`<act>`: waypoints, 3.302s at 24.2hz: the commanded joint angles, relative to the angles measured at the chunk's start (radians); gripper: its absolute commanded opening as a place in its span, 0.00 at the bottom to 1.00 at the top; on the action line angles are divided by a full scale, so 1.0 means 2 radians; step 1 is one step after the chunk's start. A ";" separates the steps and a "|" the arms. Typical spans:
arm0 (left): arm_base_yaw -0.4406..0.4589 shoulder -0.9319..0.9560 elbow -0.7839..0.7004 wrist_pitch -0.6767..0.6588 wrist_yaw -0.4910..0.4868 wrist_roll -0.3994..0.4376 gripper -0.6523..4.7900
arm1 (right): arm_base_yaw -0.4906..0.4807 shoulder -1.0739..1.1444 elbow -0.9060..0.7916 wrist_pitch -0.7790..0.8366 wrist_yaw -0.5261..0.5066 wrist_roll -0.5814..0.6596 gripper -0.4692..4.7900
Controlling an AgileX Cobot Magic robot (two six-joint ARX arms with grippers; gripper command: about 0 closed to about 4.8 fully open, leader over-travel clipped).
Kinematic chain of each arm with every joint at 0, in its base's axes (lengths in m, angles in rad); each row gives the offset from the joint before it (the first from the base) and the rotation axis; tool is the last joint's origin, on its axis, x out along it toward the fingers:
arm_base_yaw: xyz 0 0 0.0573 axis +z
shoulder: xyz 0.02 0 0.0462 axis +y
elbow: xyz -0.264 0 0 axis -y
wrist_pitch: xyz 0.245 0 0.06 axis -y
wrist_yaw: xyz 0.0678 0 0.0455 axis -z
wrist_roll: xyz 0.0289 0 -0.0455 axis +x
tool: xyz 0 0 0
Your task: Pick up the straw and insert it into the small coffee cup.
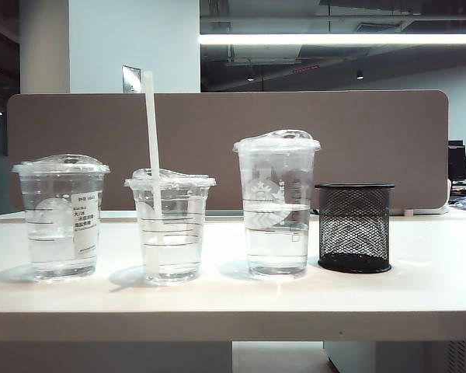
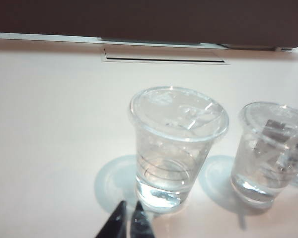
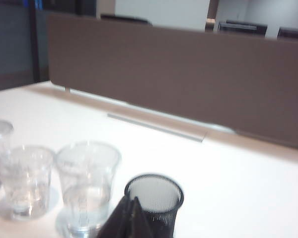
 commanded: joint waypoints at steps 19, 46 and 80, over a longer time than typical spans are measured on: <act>0.000 0.000 -0.022 -0.011 -0.127 0.004 0.16 | -0.002 0.001 -0.141 -0.028 -0.118 0.076 0.08; 0.000 -0.001 -0.022 -0.013 -0.122 0.000 0.16 | -0.425 -0.007 -0.158 0.027 -0.365 0.098 0.10; 0.000 -0.001 -0.022 -0.013 -0.122 0.000 0.16 | -0.393 -0.007 -0.158 0.009 -0.197 0.096 0.10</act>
